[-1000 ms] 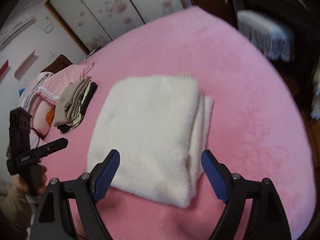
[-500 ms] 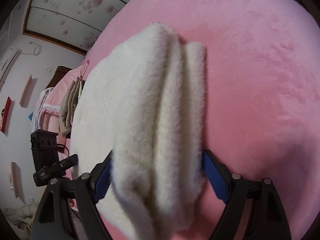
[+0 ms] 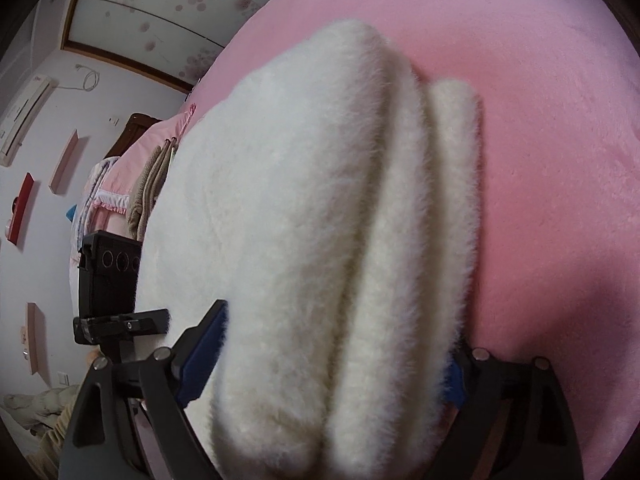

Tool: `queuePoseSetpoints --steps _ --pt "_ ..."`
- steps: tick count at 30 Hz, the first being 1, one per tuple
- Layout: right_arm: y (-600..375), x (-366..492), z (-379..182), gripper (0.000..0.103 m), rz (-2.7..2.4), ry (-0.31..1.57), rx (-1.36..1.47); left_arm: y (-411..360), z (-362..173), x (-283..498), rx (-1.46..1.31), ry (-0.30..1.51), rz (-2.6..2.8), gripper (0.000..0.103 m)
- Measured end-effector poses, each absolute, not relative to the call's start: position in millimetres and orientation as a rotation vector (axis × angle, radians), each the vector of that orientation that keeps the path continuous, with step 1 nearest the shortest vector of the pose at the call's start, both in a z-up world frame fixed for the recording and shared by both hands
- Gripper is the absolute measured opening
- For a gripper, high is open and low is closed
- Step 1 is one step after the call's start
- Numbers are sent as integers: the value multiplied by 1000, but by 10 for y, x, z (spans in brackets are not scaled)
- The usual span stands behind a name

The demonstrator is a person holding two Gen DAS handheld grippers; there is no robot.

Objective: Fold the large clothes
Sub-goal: 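Grasp the folded white bundle with both grippers and lift it, then carry the bundle with both grippers and lay it on the clothes stack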

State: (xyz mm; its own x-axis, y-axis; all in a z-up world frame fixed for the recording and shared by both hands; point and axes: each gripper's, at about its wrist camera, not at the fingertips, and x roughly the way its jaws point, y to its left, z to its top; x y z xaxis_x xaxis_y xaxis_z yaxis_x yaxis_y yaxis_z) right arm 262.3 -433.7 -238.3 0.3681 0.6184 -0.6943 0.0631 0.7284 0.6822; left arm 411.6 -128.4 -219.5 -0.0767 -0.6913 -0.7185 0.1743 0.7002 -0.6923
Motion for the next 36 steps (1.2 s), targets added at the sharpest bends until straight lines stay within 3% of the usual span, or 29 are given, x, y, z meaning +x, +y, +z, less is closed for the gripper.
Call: queuePoseSetpoints --steps 2,6,9,16,24,29,36 --pt "-4330 2624 -2365 71 404 1142 702 -1282 -2148 4075 -399 1437 -710 102" --pt "-4275 2560 -2220 54 391 1092 651 -1348 -1933 3942 -292 1357 -618 88" --pt "-4274 2514 -2097 49 366 1072 636 -1339 -1775 3869 -256 1325 -597 81" --pt "-3894 2204 -1623 47 338 1045 546 -1048 -1442 3586 -244 1310 -593 76" --pt "-3220 1840 -1299 46 422 1036 555 -214 -1021 3115 -250 1314 -563 76" --pt "-2613 1957 -923 46 512 981 559 591 -468 2942 -261 1243 -513 76" --pt "-1547 2670 -137 46 661 857 514 1973 553 3464 -190 1104 -434 76"
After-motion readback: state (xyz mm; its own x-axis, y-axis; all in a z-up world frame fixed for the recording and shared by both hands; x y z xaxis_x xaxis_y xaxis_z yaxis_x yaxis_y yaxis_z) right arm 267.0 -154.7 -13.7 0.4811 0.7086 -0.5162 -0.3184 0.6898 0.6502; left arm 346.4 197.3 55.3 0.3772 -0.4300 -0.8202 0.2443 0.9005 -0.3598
